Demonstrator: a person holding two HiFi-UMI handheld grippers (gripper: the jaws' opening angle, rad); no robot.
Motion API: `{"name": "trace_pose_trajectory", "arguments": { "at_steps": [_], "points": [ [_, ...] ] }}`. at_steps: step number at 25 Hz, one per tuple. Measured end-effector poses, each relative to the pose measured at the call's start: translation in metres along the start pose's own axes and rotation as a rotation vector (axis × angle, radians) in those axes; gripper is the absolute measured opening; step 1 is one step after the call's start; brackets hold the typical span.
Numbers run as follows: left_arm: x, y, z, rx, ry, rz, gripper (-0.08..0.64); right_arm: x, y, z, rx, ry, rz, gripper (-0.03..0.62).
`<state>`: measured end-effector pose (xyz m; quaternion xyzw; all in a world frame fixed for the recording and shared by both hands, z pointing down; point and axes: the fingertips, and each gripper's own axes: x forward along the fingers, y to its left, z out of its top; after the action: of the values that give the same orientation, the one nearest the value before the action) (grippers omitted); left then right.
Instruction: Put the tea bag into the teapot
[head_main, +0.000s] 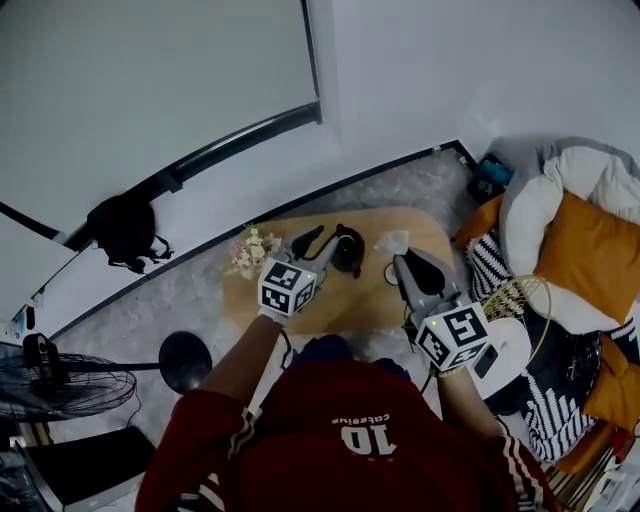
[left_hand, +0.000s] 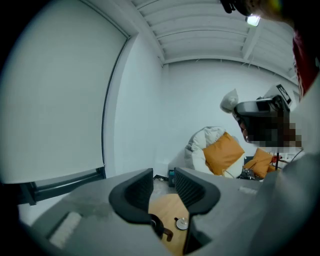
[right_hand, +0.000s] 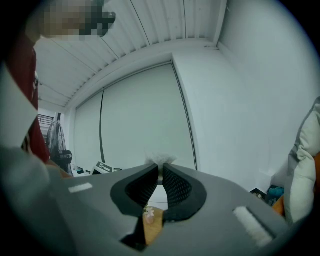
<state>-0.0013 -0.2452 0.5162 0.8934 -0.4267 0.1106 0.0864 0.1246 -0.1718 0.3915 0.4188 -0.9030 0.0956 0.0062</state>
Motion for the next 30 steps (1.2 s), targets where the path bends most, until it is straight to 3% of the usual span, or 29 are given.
{"name": "trace_pose_trajectory", "arguments": {
  "at_steps": [12,21,30],
  "points": [
    [-0.071,0.013,0.077,0.02,-0.142,-0.012,0.132,0.048,0.036,0.004,0.025,0.056,0.004,0.031],
    [-0.105,0.013,0.097,0.081,-0.182,-0.031,0.118,0.045,0.054,0.007,0.01,0.045,-0.048,0.031],
    [-0.122,0.002,0.115,0.153,-0.245,-0.116,0.1,0.028,0.072,0.005,-0.029,0.059,-0.108,0.031]
  ]
}}
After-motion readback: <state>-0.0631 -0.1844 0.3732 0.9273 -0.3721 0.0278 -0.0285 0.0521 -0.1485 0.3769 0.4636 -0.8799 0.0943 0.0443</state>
